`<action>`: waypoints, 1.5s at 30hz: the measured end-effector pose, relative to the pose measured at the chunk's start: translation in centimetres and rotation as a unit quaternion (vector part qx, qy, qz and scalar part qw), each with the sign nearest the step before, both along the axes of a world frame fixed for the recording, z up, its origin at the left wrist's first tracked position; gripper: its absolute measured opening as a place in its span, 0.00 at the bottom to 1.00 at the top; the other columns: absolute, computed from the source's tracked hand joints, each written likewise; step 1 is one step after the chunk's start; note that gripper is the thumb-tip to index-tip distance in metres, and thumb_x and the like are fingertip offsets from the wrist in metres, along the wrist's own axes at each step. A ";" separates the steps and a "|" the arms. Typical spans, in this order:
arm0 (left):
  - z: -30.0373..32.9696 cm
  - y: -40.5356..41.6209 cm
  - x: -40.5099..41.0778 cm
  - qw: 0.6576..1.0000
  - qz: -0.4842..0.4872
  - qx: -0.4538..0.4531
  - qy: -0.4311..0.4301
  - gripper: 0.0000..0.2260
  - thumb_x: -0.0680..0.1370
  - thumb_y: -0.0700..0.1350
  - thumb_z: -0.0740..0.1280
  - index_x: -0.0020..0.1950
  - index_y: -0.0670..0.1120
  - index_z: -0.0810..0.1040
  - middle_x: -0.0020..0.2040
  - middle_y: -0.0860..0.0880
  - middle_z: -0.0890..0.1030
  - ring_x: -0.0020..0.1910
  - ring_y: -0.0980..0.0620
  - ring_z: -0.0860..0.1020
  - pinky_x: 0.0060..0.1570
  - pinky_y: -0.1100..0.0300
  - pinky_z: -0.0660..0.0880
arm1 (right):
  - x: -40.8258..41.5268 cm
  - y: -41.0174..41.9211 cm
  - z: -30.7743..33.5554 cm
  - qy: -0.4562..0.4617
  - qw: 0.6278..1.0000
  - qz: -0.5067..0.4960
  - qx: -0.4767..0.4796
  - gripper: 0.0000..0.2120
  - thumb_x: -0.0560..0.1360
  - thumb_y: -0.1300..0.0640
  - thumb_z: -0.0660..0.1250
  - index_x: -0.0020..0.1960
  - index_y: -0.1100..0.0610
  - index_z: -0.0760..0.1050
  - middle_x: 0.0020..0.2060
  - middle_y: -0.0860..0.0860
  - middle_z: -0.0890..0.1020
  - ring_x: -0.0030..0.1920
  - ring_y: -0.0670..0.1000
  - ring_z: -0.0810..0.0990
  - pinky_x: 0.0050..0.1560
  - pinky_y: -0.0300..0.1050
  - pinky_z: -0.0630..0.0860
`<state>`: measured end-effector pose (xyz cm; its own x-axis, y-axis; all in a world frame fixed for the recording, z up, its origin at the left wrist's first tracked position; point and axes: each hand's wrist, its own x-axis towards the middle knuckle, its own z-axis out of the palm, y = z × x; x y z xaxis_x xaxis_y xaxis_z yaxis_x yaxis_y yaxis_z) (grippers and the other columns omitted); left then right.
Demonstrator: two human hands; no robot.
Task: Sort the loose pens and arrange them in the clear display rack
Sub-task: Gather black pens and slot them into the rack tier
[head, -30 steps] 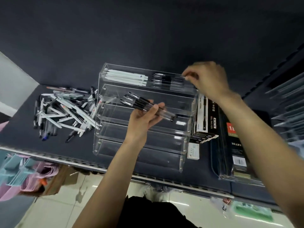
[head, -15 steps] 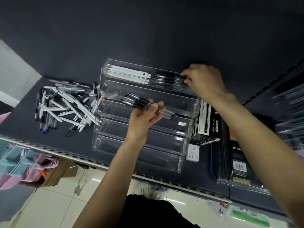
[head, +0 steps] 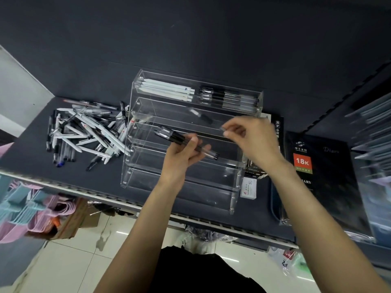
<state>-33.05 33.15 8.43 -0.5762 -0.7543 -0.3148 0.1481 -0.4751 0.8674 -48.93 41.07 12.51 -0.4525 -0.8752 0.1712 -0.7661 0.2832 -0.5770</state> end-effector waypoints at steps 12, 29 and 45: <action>-0.3 -0.3 1.7 0.999 0.000 -0.022 -0.036 0.13 0.74 0.37 0.70 0.56 0.44 0.71 0.45 0.42 0.84 0.43 0.47 0.84 0.43 0.59 0.80 | -3.0 -3.6 -0.7 0.160 0.967 0.072 0.186 0.04 0.75 0.60 0.68 0.48 0.54 0.80 0.42 0.50 0.83 0.46 0.53 0.81 0.50 0.49 0.77; -0.1 -0.6 -0.2 0.999 -0.041 -0.022 -0.016 0.04 0.78 0.38 0.66 0.52 0.44 0.77 0.46 0.48 0.82 0.44 0.54 0.83 0.42 0.63 0.78 | 4.7 0.0 -0.3 -0.039 0.998 0.027 0.047 0.07 0.73 0.54 0.71 0.51 0.52 0.81 0.41 0.44 0.83 0.41 0.43 0.81 0.47 0.42 0.79; 0.3 -0.6 -0.7 0.997 -0.066 -0.040 0.024 0.12 0.80 0.43 0.63 0.62 0.45 0.76 0.59 0.49 0.81 0.53 0.56 0.81 0.46 0.64 0.78 | 1.9 -0.1 0.7 -0.237 0.968 0.018 0.080 0.08 0.71 0.58 0.73 0.49 0.51 0.79 0.40 0.45 0.84 0.42 0.43 0.82 0.51 0.38 0.77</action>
